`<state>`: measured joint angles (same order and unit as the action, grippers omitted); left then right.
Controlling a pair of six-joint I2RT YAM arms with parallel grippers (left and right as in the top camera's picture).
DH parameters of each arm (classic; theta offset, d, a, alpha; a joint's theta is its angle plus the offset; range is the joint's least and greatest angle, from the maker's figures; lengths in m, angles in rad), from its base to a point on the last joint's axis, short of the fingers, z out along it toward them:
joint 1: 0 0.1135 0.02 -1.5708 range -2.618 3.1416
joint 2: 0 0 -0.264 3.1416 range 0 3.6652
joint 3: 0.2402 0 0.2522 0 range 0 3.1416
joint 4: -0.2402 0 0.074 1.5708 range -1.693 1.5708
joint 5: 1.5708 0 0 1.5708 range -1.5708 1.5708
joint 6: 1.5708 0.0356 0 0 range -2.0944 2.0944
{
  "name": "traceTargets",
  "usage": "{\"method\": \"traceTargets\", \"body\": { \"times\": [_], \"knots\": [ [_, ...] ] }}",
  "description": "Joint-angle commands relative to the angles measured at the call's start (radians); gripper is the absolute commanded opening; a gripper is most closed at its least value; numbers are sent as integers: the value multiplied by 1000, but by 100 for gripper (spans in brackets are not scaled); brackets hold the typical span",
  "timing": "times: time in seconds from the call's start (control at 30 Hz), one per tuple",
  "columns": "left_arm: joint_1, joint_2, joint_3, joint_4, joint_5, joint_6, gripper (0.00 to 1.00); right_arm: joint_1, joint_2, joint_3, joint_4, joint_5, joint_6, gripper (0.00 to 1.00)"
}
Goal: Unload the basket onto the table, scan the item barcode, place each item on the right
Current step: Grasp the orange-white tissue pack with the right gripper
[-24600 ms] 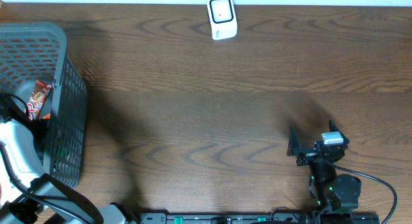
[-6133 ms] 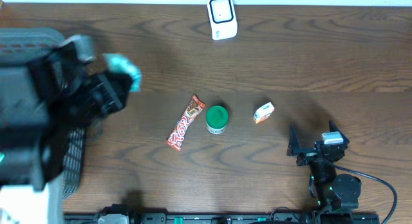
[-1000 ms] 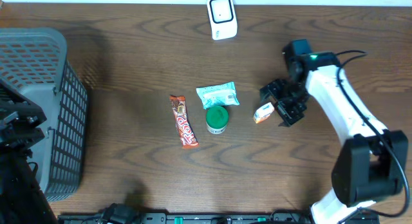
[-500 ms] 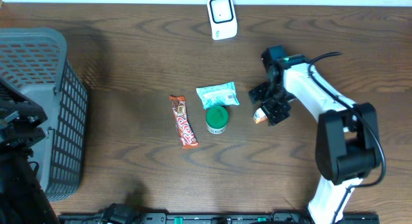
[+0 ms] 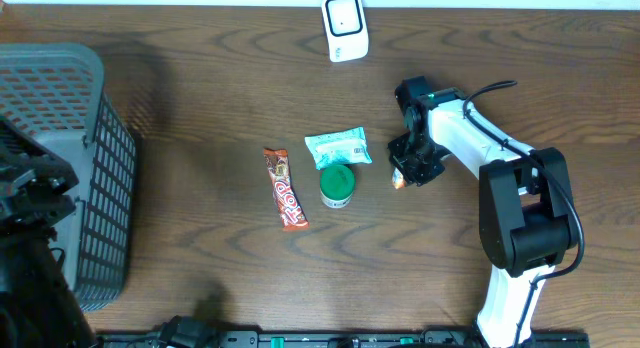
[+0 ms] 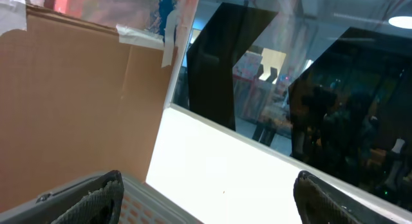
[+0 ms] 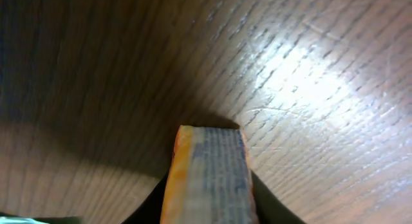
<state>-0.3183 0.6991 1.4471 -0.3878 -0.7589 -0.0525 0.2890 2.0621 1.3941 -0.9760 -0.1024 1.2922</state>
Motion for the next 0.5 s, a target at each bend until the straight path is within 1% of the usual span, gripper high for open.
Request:
{"method": "traceTargets", "body": {
  "times": [0.0, 0.1, 0.2, 0.37, 0.47],
  "knots": [
    [-4, 3, -15, 6, -8, -14, 85, 5, 14, 0, -10, 48, -16, 16],
    [-4, 3, -18, 8, -8, -16, 85, 5, 13, 0, -8, 36, -47, 13],
    [-4, 3, -18, 8, -8, -16, 85, 5, 10, 1, -8, 29, -105, 6],
    [-4, 3, -18, 8, -8, -16, 85, 4, 4, 29, -19, -31, -268, 5],
    [-4, 3, -18, 8, -8, -16, 85, 5, 2, 81, -70, -88, -364, 3]
  ]
}}
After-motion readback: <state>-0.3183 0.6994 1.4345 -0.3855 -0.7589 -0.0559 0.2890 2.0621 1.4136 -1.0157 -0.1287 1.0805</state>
